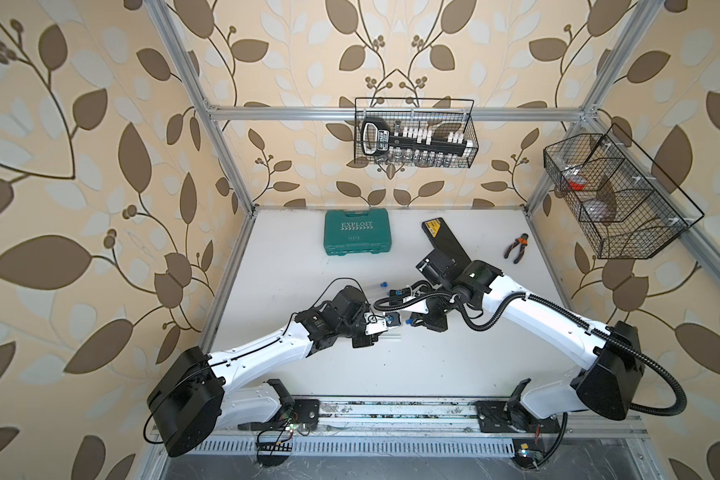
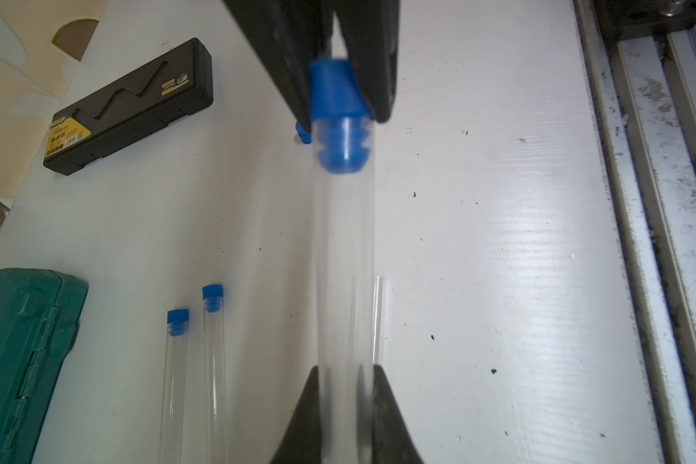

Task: Insert stoppers into test tubes
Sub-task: Insert the stopper into the test tube.

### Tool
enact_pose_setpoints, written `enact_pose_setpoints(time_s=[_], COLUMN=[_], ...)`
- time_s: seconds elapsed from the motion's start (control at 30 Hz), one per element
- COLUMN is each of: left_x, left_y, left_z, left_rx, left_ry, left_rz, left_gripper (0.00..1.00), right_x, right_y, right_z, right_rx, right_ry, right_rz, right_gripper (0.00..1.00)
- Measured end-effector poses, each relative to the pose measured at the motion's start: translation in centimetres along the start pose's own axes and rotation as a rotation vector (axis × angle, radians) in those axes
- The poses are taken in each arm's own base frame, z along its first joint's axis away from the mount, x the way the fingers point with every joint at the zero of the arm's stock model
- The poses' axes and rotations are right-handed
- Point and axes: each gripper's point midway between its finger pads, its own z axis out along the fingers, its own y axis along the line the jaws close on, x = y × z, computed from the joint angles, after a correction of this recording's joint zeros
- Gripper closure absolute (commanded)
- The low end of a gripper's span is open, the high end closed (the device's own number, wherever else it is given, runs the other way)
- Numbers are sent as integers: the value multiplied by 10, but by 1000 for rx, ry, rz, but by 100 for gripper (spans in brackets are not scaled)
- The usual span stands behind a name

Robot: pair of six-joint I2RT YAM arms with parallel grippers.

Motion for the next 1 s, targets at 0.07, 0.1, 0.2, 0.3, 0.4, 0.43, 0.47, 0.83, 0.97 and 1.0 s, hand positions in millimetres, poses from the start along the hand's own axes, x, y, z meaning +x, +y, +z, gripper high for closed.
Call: enact_pose_setpoints(time_s=[0.07, 0.1, 0.2, 0.3, 0.4, 0.43, 0.47, 0.83, 0.97, 1.0], left_x=[0, 1, 1, 3, 5, 7, 7, -53, -63, -65], left_y=[1, 2, 2, 1, -1, -2, -3, 15, 18, 19], left_z=[0, 0, -1, -1, -1, -1, -1, -9, -11, -12], left_rx=[-2, -4, -6, -2, 9, 13, 15, -48, -66, -70], left_ry=[1, 1, 2, 7, 18, 23, 26, -197, -225, -228], left_rz=[-15, -23, -35, -40, -44, -44, -43, 132, 181, 191], left_gripper=[100, 100, 100, 100, 100, 100, 100, 100, 100, 100], right_x=[-2, -2, -4, -4, -4, -3, -3, -42, -41, -39], right_y=[-2, -3, -4, -4, -2, -2, -1, -11, -16, -17], right_z=[0, 0, 1, 2, 4, 5, 5, -18, -35, -39], right_rx=[8, 10, 14, 12, -4, -9, -13, 8, 45, 55], right_ry=[-9, -13, -20, -20, -21, -21, -22, -280, -341, -357], right_rz=[8, 13, 21, 27, 33, 35, 36, -10, 9, 23], right_gripper=[100, 100, 100, 100, 97, 94, 91, 49, 43, 42])
